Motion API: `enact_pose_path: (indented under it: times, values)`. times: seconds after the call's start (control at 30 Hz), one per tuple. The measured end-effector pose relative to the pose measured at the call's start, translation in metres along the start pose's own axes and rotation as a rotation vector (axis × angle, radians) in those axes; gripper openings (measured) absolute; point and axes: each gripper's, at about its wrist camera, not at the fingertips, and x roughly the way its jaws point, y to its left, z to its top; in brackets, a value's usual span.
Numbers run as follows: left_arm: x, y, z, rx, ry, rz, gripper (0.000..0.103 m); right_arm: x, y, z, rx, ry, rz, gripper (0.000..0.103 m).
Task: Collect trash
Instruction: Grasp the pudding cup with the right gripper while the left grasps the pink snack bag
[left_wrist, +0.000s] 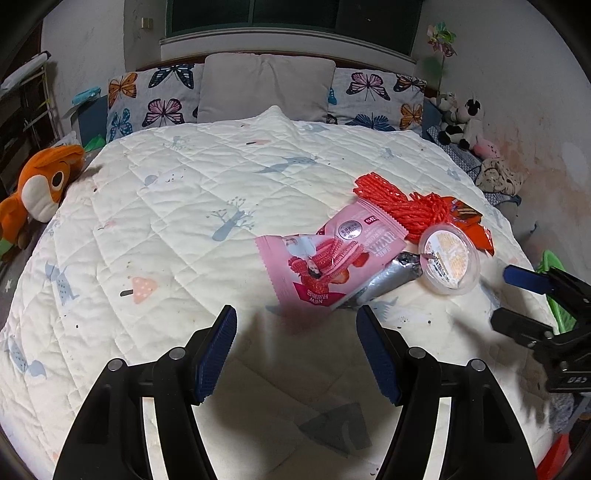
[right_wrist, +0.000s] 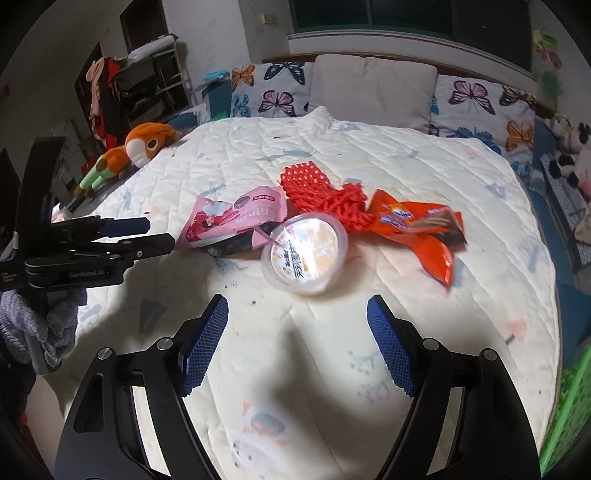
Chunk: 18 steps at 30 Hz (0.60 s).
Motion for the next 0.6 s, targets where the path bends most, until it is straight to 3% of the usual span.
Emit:
enact_pose_path:
  times: [0.43,0.6]
  values:
    - [0.033,0.021,0.021,-0.134,0.026,-0.074,0.065,0.042,0.007,0.016,-0.028,0.023,-0.04,0.072]
    - [0.047,0.019,0.027,-0.141,0.043,-0.084,0.06,0.05,0.006,0.016,-0.028,0.036,-0.046,0.071]
